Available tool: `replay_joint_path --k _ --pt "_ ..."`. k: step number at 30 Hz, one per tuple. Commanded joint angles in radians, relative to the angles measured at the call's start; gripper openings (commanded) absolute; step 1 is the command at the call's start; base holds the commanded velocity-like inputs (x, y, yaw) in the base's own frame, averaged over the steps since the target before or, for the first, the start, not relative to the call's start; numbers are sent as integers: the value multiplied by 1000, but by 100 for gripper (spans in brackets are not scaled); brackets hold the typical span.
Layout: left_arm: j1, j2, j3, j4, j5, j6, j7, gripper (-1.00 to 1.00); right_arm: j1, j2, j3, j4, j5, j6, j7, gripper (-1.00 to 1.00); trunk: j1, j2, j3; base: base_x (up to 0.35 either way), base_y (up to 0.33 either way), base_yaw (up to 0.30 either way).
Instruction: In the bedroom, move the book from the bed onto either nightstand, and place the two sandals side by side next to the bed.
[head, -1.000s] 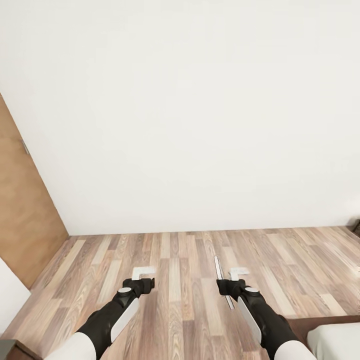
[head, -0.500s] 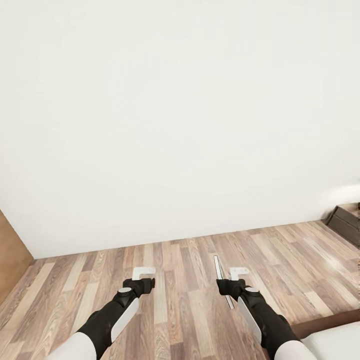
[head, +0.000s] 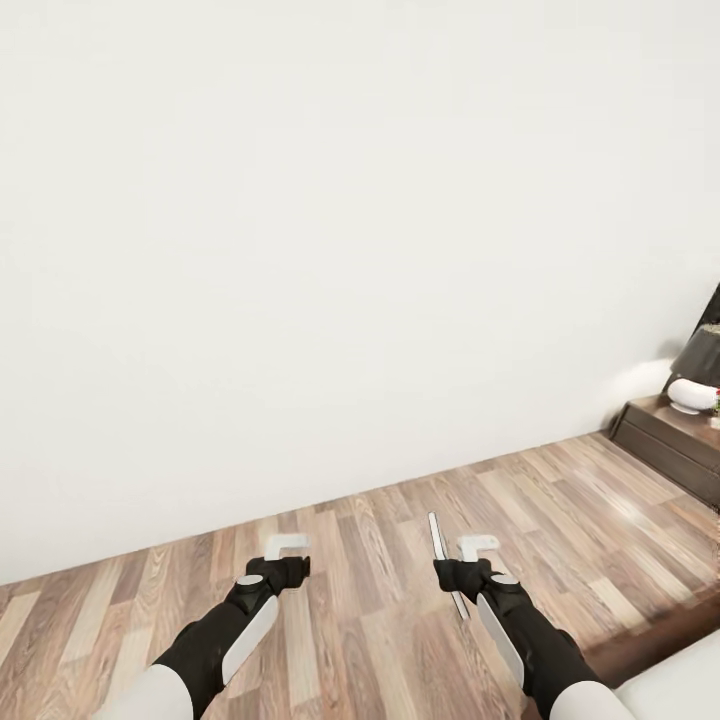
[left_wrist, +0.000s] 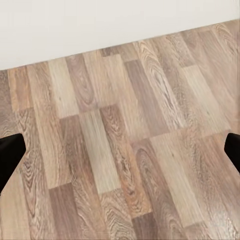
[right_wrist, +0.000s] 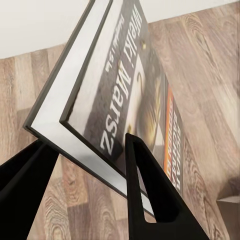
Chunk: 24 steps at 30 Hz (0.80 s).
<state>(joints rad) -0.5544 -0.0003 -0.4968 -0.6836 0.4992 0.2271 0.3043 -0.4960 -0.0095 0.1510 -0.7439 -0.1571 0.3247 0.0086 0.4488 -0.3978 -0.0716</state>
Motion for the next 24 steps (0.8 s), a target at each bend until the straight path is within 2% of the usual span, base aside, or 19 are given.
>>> replay_joint_path --k 1,12,24 --pt "-1 1 -5 -2 8 3 9 100 -1 -1 4 -2 -10 5 -2 -100 1 -2 -1 287 216 -262" --pt "-1 -1 -6 -2 2 3 9 100 -1 -2 4 -2 -7 6 1 -100 1 -2 7 293 196 -262" --pt "-1 -3 -9 -2 -4 3 9 100 -1 -2 3 -2 -7 7 1 -100 1 -2 1 331 26 -225"
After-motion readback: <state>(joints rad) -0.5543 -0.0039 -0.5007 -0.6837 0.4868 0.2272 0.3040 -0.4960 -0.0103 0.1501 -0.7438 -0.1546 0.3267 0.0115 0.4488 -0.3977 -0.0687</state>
